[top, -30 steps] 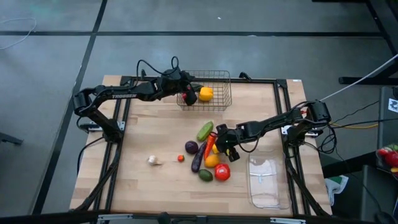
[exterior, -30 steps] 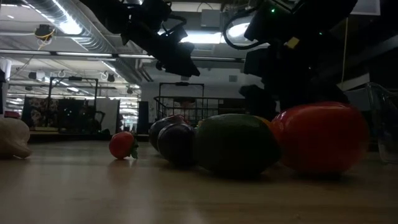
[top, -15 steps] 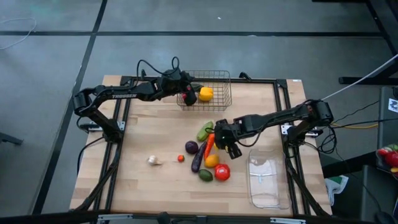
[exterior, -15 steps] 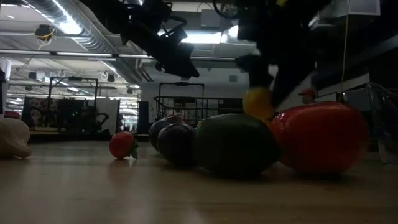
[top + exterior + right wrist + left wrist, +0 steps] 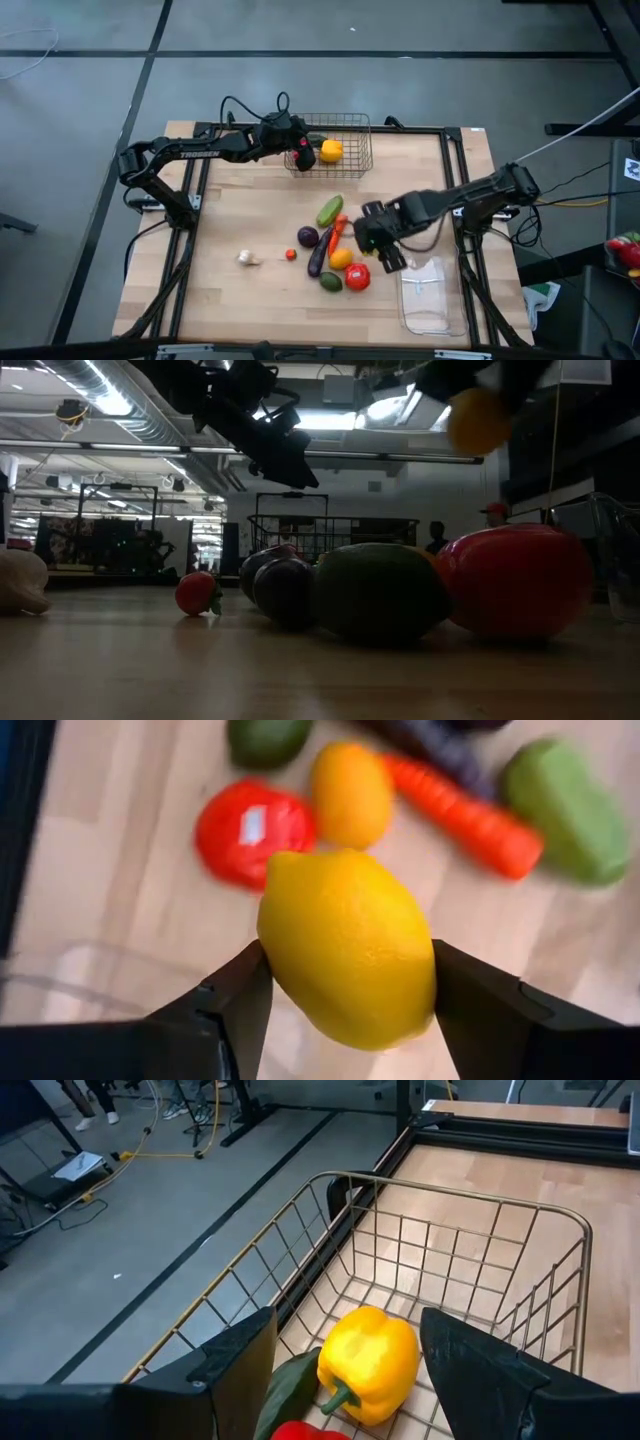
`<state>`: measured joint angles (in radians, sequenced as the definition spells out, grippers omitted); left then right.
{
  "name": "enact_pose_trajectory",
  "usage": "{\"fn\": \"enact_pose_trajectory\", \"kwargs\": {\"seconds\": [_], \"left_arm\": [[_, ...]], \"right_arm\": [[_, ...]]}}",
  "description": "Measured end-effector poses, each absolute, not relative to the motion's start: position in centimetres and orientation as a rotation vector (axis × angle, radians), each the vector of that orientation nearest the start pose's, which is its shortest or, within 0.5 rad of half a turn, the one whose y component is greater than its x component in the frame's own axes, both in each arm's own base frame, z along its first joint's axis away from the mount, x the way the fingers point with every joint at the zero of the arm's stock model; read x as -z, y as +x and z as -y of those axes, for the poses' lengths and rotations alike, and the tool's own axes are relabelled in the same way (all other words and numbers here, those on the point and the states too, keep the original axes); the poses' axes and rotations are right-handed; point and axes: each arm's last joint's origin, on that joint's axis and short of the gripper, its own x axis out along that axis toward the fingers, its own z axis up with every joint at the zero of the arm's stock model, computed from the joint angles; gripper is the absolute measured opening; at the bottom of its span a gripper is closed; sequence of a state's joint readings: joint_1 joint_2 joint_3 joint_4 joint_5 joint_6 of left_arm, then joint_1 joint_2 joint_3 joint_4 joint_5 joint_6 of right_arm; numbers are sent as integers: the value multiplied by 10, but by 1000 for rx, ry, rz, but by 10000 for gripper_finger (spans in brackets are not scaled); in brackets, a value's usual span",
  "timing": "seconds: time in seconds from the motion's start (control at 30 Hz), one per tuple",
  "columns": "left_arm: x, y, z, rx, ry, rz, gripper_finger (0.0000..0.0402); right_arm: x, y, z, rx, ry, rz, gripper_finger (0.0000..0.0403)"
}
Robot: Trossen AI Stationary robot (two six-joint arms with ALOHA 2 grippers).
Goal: Sort produce into baskets
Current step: Put the yellow lemon into the transparent bin
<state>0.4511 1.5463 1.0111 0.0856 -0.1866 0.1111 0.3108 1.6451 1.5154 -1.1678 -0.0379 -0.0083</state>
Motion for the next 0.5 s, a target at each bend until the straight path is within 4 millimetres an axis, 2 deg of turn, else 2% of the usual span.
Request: {"fn": "enact_pose_trajectory", "kwargs": {"seconds": [0.27,0.4,0.5], "left_arm": [[-252,305,-154,-600,46,-487,244],[-252,305,-154,-600,46,-486,244],[-252,305,-154,-600,46,-487,244]], "right_arm": [[-290,263,-147,-208,-109,-1501,234],[-285,239,-171,-88,-119,-1550,234],[-274,219,-188,-12,-138,-1578,234]]}}
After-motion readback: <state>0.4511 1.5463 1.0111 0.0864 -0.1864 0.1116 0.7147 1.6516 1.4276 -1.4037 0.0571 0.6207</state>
